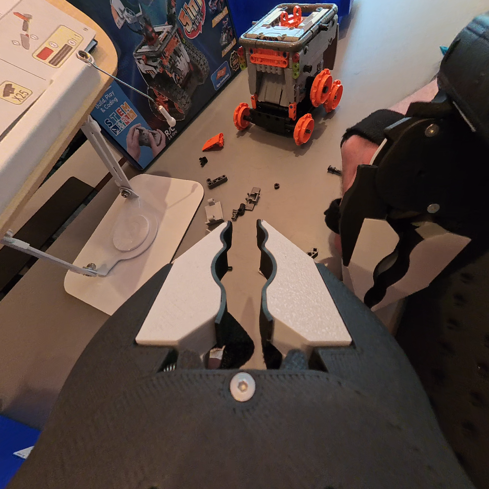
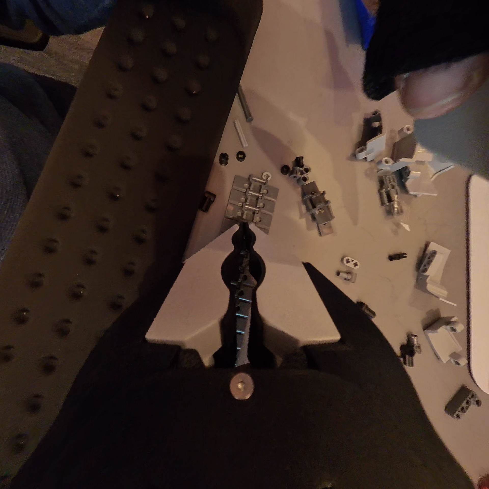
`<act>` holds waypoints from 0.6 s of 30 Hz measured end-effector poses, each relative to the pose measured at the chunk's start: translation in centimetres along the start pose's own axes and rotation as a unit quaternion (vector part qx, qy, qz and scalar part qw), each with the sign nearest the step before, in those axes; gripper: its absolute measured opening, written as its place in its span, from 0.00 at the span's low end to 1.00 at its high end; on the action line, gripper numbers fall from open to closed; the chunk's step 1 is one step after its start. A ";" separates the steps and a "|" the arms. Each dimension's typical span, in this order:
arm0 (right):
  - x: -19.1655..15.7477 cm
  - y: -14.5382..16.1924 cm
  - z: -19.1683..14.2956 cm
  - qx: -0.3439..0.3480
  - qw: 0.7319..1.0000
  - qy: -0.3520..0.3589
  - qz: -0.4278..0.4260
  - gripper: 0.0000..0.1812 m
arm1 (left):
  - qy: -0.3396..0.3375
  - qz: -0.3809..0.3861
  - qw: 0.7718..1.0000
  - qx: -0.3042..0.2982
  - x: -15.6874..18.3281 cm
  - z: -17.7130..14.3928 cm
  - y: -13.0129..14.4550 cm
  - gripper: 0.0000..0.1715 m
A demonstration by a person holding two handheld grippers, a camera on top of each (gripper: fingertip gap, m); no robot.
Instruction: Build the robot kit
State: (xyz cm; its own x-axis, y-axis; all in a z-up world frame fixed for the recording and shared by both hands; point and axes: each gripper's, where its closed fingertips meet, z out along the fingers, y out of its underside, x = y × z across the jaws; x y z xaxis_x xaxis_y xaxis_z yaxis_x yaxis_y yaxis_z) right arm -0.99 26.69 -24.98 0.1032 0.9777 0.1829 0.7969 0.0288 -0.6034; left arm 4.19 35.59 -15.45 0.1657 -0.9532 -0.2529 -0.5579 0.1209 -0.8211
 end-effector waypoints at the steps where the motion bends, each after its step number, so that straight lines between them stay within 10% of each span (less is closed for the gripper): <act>1: -0.1 0.2 0.2 -0.007 1.000 -0.005 0.000 0.00 | -0.001 -0.001 1.000 0.000 -0.1 0.0 0.0 0.10; 18: 0.5 -1.4 0.9 0.004 1.000 0.003 -0.004 0.00 | -0.012 -0.009 1.000 0.013 -0.7 -0.6 -0.4 0.10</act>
State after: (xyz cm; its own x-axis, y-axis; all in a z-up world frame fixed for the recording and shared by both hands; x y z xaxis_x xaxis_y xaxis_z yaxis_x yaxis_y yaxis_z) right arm -2.55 27.37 -24.76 0.1001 0.9760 0.1935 0.7926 0.0393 -0.6084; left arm 3.77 36.05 -14.66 0.1951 -0.9487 -0.2490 -0.5325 0.1107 -0.8392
